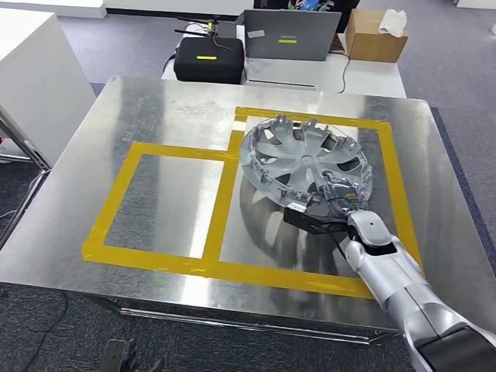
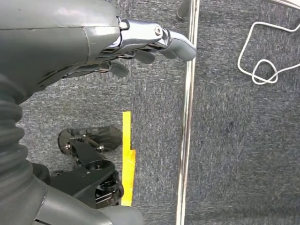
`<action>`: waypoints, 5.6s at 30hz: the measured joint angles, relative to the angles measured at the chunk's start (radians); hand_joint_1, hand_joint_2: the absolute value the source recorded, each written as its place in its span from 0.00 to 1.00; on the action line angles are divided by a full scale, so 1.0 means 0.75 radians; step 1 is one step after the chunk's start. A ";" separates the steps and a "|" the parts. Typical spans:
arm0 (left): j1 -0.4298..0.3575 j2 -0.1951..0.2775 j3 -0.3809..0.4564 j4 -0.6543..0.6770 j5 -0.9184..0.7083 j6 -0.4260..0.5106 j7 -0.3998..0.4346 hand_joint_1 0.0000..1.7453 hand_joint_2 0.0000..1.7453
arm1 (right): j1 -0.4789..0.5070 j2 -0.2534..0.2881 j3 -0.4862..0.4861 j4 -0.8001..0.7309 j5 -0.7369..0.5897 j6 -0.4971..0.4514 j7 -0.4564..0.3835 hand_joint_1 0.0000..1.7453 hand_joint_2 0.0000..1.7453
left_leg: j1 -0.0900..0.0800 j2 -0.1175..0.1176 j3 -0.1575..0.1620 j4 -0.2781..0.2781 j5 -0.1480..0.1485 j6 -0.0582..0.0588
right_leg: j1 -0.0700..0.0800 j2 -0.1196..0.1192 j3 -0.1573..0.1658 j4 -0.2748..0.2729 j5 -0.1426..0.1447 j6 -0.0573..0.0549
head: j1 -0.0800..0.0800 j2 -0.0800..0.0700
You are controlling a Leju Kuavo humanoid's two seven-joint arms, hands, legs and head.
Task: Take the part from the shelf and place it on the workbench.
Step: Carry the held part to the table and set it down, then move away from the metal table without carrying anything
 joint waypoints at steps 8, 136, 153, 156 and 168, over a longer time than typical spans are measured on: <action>0.011 0.006 0.037 0.000 0.014 -0.016 -0.028 0.00 0.00 | 0.103 -0.128 0.017 -0.206 -0.098 0.181 -0.122 0.00 0.00 | 0.000 0.000 -0.003 0.000 0.001 0.000 | 0.000 0.001 0.008 0.001 0.002 0.002 | 0.000 0.000; 0.074 -0.067 0.281 0.010 -0.145 0.132 0.050 0.00 0.00 | 0.804 0.408 -1.910 0.609 -0.377 -0.262 -0.437 0.00 0.00 | 0.013 0.083 0.150 -0.054 -0.097 0.020 | -0.017 0.041 -0.153 0.288 -0.064 0.040 | 0.041 0.000; 0.072 -0.065 0.293 0.011 -0.119 0.139 0.080 0.00 0.00 | 0.801 0.426 -1.908 0.609 -0.355 -0.283 -0.421 0.00 0.00 | 0.011 -0.042 0.127 0.113 -0.176 -0.004 | 0.013 0.147 -0.063 0.029 0.070 -0.054 | 0.031 0.000; 0.068 -0.066 0.304 0.011 -0.109 0.140 0.087 0.00 0.00 | 0.796 0.435 -1.908 0.609 -0.355 -0.290 -0.418 0.00 0.00 | 0.008 -0.099 0.178 -0.017 -0.141 0.019 | 0.007 0.191 -0.083 0.031 0.086 -0.034 | 0.031 0.000; 0.059 -0.096 0.326 0.011 -0.124 0.137 0.092 0.00 0.00 | 0.807 0.428 -1.911 0.608 -0.376 -0.258 -0.477 0.00 0.00 | 0.016 0.112 0.160 -0.046 -0.107 0.012 | -0.011 0.006 -0.116 0.171 0.005 0.035 | 0.042 0.000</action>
